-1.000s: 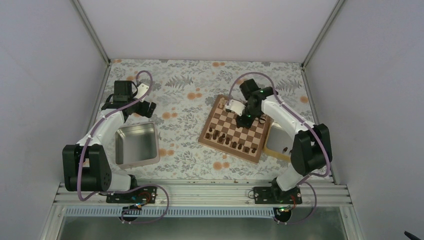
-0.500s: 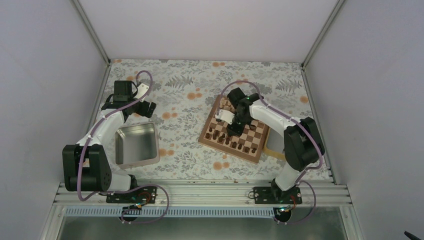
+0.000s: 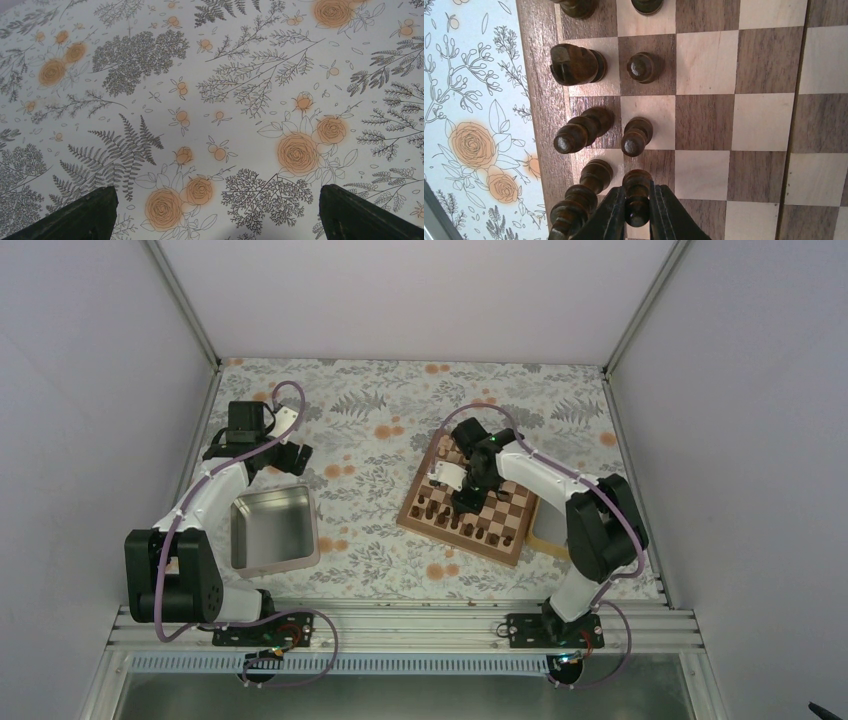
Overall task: Set up the chess pieces on the board
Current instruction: Place the chess piece on the chessboard.
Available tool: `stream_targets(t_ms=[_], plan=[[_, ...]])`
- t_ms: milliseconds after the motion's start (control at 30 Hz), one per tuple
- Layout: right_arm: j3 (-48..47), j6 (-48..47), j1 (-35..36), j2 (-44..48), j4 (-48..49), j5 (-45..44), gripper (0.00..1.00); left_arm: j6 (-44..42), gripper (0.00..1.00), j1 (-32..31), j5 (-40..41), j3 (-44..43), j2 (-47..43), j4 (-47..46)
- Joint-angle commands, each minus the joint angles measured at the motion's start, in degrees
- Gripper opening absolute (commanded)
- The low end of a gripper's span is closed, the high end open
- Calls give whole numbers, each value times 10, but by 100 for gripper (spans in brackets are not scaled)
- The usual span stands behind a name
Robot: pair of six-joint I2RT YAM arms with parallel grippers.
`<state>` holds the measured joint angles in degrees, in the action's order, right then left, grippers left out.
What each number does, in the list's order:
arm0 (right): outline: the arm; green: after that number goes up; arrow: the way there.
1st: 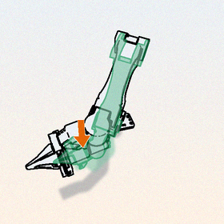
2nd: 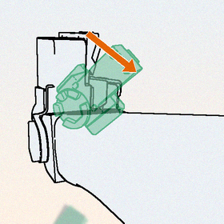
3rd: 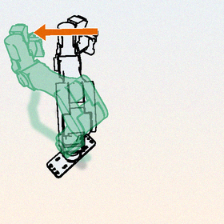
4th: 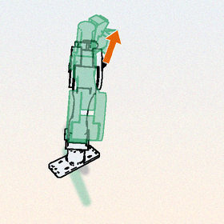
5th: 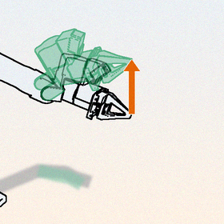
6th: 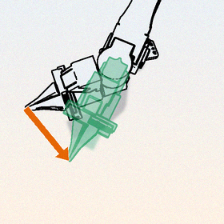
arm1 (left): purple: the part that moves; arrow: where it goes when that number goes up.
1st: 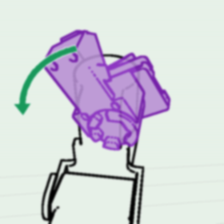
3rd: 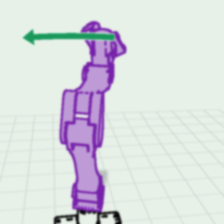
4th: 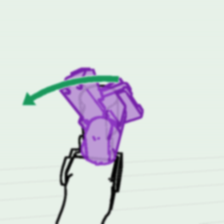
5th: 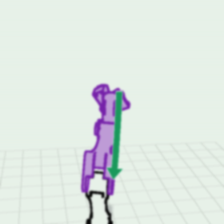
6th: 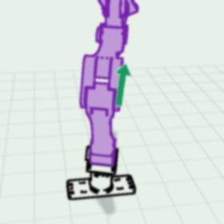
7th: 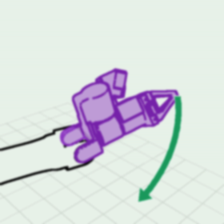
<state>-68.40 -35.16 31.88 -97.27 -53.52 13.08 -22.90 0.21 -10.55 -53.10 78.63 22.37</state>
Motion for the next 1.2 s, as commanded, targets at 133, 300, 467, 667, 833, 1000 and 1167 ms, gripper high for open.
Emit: stream_targets(t_ms=[133,300,467,667,833,1000,1167], plan=[[10,10,7,-10,7,-12,14,4,100,1,-4,-5,-7,-6],[10,11,7,-12,12,-14,15,5,100,1,-5,-4,-10,-6],[11,12,6,-13,18,-16,16,5,100,0,-4,-4,-10,-6],[14,14,6,-18,18,-16,18,4,100,1,-5,-3,-10,-4],[14,15,6,-15,17,-18,24,4,100,1,-6,-4,-9,-6],[3,19,-2,13,8,-31,30,4,100,0,-5,-4,-9,-6],[-15,14,-54,97,-46,-17,33,5,100,1,-5,-4,-11,-4]])
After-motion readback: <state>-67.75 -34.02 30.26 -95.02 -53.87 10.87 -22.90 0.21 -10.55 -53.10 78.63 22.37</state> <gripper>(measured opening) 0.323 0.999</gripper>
